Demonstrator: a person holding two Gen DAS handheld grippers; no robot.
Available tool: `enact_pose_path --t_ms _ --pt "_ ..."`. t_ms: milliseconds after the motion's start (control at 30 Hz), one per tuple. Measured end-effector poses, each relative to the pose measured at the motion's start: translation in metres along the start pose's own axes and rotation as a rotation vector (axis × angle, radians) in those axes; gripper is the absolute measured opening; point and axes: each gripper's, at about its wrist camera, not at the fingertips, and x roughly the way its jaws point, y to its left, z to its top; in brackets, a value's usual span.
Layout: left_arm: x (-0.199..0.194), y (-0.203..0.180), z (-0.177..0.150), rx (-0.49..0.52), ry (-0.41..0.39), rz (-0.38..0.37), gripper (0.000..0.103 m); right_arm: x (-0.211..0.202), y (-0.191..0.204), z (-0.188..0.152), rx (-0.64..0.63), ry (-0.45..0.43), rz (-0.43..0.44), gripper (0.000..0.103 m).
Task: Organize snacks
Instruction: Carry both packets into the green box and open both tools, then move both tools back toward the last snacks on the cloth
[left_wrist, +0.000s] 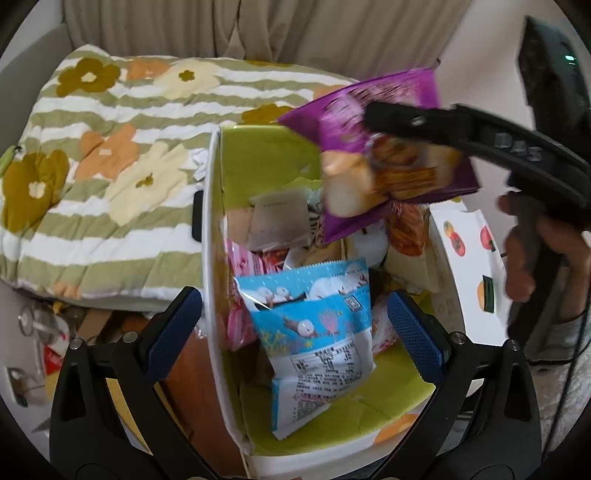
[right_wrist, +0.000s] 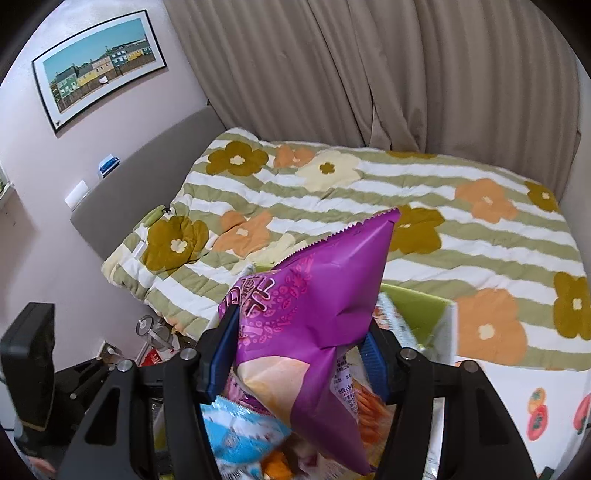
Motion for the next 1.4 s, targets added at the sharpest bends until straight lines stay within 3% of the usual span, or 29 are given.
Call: enact_pose_path --t_ms 267,300,333,400,533,867,1167,1400 --pt "-0.002 0.01 0.002 -0.002 -0.001 -0.01 0.1 0.041 0.007 0.005 0.099 0.053 0.022 0.059" --pt "-0.001 0.01 0.001 -0.003 0.002 -0.007 0.1 0.044 0.007 0.005 0.116 0.057 0.031 0.067" --pt "0.0 0.011 0.0 -0.003 0.004 -0.001 0.1 0.047 0.007 0.005 0.133 0.063 0.036 0.086" --pt "0.0 0.011 -0.002 -0.005 0.007 0.007 0.1 0.046 0.01 0.003 0.129 0.048 0.013 0.103" --pt "0.001 0.011 -0.007 -0.015 0.008 0.002 0.1 0.035 0.015 -0.009 0.054 0.016 -0.047 0.103" --pt "-0.016 -0.014 -0.015 -0.007 -0.026 0.033 0.1 0.003 0.014 -0.014 0.037 -0.006 -0.027 0.103" --pt "-0.042 -0.085 -0.034 0.032 -0.092 0.073 0.1 -0.073 -0.005 -0.031 0.017 -0.097 -0.007 0.103" --pt "-0.048 -0.167 -0.056 0.074 -0.131 0.087 0.1 -0.15 -0.046 -0.063 0.025 -0.163 -0.024 0.103"
